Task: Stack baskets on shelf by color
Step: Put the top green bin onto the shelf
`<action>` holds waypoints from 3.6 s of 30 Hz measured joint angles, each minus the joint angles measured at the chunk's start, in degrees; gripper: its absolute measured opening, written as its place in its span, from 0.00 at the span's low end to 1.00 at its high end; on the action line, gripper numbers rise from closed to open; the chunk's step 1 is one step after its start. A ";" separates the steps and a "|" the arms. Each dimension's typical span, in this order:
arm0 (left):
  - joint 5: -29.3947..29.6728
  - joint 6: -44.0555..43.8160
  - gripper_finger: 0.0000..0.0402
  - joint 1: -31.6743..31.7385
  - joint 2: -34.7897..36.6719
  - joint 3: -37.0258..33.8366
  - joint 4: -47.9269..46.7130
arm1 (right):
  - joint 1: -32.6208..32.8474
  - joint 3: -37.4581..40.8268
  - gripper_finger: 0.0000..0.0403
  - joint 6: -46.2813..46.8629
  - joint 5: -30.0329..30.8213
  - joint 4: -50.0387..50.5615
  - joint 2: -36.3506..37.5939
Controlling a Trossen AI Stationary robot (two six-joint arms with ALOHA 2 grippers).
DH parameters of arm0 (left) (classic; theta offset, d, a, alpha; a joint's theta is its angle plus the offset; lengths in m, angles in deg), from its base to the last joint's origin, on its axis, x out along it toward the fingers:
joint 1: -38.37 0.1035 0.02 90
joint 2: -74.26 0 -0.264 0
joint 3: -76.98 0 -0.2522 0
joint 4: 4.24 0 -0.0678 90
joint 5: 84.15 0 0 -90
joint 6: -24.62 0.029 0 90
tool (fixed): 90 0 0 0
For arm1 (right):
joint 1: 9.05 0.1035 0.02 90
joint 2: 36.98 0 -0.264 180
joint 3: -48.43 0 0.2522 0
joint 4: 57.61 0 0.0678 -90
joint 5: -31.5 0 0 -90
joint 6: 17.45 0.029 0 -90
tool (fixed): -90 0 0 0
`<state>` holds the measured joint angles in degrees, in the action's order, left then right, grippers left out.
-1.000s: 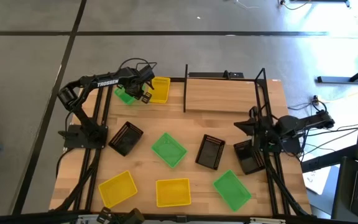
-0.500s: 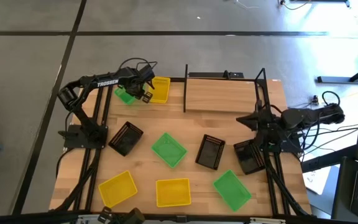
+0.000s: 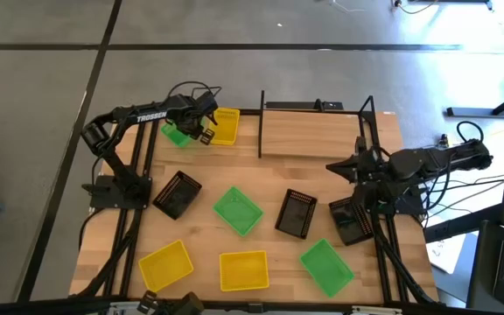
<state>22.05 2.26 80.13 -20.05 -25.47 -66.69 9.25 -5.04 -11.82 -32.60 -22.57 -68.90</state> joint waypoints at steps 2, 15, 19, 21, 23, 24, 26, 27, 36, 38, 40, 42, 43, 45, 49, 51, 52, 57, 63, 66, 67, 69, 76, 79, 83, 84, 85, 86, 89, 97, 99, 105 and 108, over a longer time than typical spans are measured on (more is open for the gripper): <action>-0.15 0.03 0.19 0.00 -0.02 0.00 0.02 | 0.00 -0.17 0.00 0.00 -0.01 0.01 -0.83; -0.91 0.45 0.19 0.30 -8.76 -0.02 -0.18 | 0.00 -0.24 0.00 0.37 -0.01 -0.94 -2.04; -3.35 0.49 0.17 0.39 -9.68 -0.04 -0.33 | -0.01 -0.24 0.00 0.37 -0.01 -0.93 -2.06; -4.69 0.51 0.13 0.46 -9.68 -0.04 -0.31 | 0.00 -0.24 0.00 0.37 -0.01 -0.94 -2.06; -5.44 0.54 0.06 0.52 -9.68 -0.04 -0.46 | 0.00 -0.24 0.00 0.37 -0.01 -0.92 -2.06; -5.42 0.54 0.03 0.56 -9.68 -0.04 -0.59 | 0.00 -0.24 0.00 0.36 -0.01 -0.93 -2.06; -5.55 1.02 0.01 0.63 -9.57 -0.04 -1.14 | 0.00 -0.24 0.00 0.36 -0.01 -0.92 -2.06; -5.57 1.85 0.01 0.63 -9.57 -0.04 -1.45 | 0.00 -0.24 0.00 0.37 -0.01 -0.92 -2.06; -5.27 6.53 0.00 0.61 -5.08 -0.02 -7.69 | 0.00 -0.24 0.00 0.28 -0.01 -0.91 -2.06; -5.24 6.56 0.00 0.61 -2.52 -0.01 -8.10 | 0.00 -0.24 0.00 0.22 -0.01 -0.90 -2.06; -5.25 6.78 0.00 0.61 0.70 0.00 -8.74 | 0.00 -0.24 0.00 0.29 -0.01 -0.91 -2.04; -5.69 7.93 0.00 0.61 4.39 0.00 -8.83 | 0.00 -0.24 0.00 1.32 -0.01 -0.90 -2.04; -6.39 9.03 0.00 0.48 6.41 0.00 -8.83 | 0.00 -0.24 0.00 1.70 -0.01 -0.90 -2.04; -6.90 10.47 0.00 -0.14 10.08 0.04 -8.62 | -0.02 -0.24 0.00 1.71 -0.01 -0.91 -2.04; -7.12 16.59 0.00 -2.30 17.06 0.04 -6.59 | 0.00 -0.24 0.00 1.98 -0.01 -0.90 -2.06; -7.14 20.10 0.00 -3.84 19.91 0.07 -4.10 | -0.02 -0.24 0.00 3.49 -0.02 -0.90 -2.08; -7.12 21.88 0.00 -4.65 21.18 0.07 -2.60 | 0.00 -0.24 0.00 3.97 -0.01 -0.90 -2.06; -6.82 33.74 0.00 -10.21 25.51 0.36 6.21 | -0.01 -0.24 0.00 4.27 0.00 -1.06 -2.08; -2.86 48.22 0.00 -16.90 24.74 7.10 13.83 | -0.11 -0.24 0.00 3.26 4.10 -3.41 -2.08; -2.93 53.69 0.00 -18.80 22.29 12.72 15.32 | -0.11 -0.24 0.00 2.87 5.93 -4.35 -2.08; -3.42 55.81 0.00 -19.21 21.29 14.85 15.40 | -0.11 -0.24 0.00 2.89 6.19 -4.33 -2.06; -4.67 60.03 0.00 -19.89 18.96 18.81 15.58 | -0.11 -0.24 0.00 2.90 7.05 -4.33 -2.10; -5.39 75.55 0.00 -20.28 8.46 29.38 15.07 | -0.11 -0.24 0.00 4.59 13.24 -4.92 -2.10; -5.41 84.93 0.00 -20.28 4.17 31.90 14.88 | -0.11 -0.24 0.00 4.52 15.38 -4.92 -2.10; -5.41 97.03 0.00 -21.22 -0.90 34.11 14.83 | -0.13 -0.24 0.00 4.44 16.53 -4.92 -2.10; -5.41 98.89 0.00 -21.45 -1.93 34.46 14.73 | -0.13 -0.24 0.00 4.39 16.53 -4.92 -2.10; -5.44 100.64 0.00 -21.77 -2.86 34.69 14.84 | -0.13 -0.24 0.00 4.35 16.55 -4.92 -2.08; -5.41 102.23 0.00 -22.17 -3.72 34.73 15.03 | -0.13 -0.24 0.00 4.38 16.55 -4.93 -2.08; -5.08 106.70 0.00 -22.90 -5.49 34.73 14.69 | -0.13 -0.22 0.00 4.79 16.57 -6.13 -2.10; -0.74 111.54 0.00 -24.13 -8.22 34.73 14.95 | -1.04 -0.22 0.01 7.55 20.64 -12.04 -2.90; 0.55 111.67 0.00 -24.15 -8.62 34.73 14.78 | -1.93 -0.22 0.03 8.89 22.18 -13.17 -3.45; 1.27 111.44 0.00 -24.13 -8.63 34.73 15.07 | -5.53 -0.22 0.18 8.71 22.61 -18.16 -6.95; 2.35 111.44 0.00 -24.14 -8.63 34.73 15.13 | -7.27 -0.22 0.24 5.78 22.48 -23.41 -9.66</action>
<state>24.40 113.69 55.99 -28.68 9.26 -51.57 1.98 -5.26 -6.04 -10.12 -45.98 -78.56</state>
